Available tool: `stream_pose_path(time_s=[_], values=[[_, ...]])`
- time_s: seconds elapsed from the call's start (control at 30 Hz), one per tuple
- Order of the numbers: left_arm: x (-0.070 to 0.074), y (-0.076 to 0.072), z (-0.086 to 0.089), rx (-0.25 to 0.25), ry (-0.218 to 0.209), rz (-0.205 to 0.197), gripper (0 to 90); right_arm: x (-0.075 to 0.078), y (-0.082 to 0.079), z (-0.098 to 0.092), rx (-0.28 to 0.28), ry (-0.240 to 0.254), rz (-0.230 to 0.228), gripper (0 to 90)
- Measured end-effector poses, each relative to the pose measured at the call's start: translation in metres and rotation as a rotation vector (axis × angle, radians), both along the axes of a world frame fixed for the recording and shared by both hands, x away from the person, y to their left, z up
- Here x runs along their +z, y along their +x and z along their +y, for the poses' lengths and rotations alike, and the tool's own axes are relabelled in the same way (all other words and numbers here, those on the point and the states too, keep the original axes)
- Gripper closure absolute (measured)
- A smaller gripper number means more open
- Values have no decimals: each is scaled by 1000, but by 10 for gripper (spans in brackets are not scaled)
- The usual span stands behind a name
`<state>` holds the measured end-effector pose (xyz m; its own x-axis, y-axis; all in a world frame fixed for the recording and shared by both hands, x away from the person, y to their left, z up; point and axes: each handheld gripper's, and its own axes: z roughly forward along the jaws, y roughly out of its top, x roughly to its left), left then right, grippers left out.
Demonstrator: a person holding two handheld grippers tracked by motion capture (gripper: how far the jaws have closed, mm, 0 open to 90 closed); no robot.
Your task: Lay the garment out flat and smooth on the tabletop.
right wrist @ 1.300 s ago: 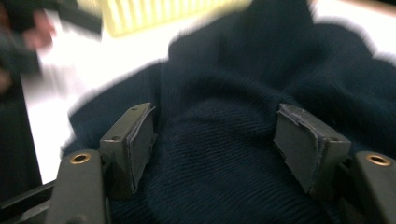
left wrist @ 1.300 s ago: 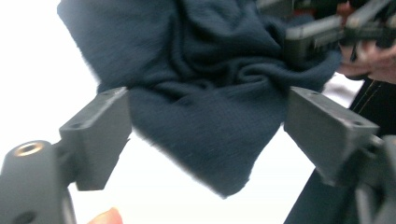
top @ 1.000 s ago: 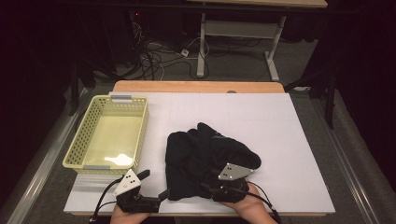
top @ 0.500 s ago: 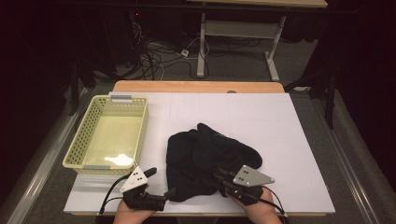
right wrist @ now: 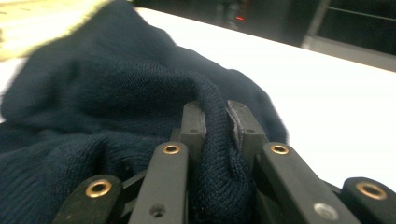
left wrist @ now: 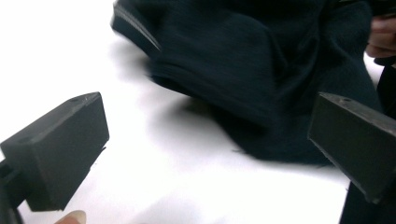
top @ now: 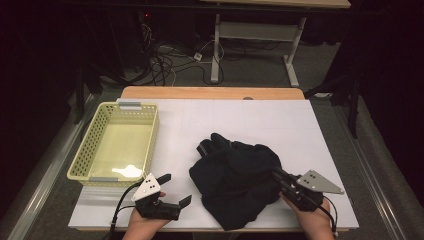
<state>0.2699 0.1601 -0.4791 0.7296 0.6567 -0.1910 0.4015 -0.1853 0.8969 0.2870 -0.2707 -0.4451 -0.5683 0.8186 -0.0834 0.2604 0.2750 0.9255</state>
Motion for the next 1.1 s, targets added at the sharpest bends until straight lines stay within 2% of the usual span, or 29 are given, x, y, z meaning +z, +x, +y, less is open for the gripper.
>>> stream_pose_path(time_s=[0.1, 0.2, 0.3, 0.4, 0.47, 0.53, 0.67, 0.73, 0.83, 0.93, 1.1], values=[[-1, 6, -2, -5, 0, 4, 0, -3, 3, -23, -70, 7, 9, 792], [1, 11, -4, 0, -11, -13, 0, -6, 3, -43, -130, 8, 16, 791], [-1, 16, -6, -3, 11, -35, 0, -8, 3, -57, -172, 13, 26, 788], [-2, 23, -6, 14, -3, -30, 0, -13, 1, -57, -162, 34, 62, 731], [-3, 24, -7, 23, 2, -38, 0, -10, -1, -55, -146, 33, 62, 620], [-4, 26, -10, 9, 14, -30, 0, -1, -6, -54, -134, 64, 43, 537], [-5, 25, -10, -1, 15, -24, 0, 16, -22, -44, -109, 50, -18, 456], [-5, 25, -12, -11, 26, -27, 0, 25, -30, -36, -86, 33, -50, 448], [-5, 27, -12, -22, 25, -15, 0, 37, -38, -22, -42, 42, -78, 441], [-5, 27, -12, -23, 33, -16, 0, 34, -40, -3, 12, 39, -54, 422], [-5, 26, -13, -29, 37, -23, 0, 18, -33, 34, 85, 6, 27, 378]])
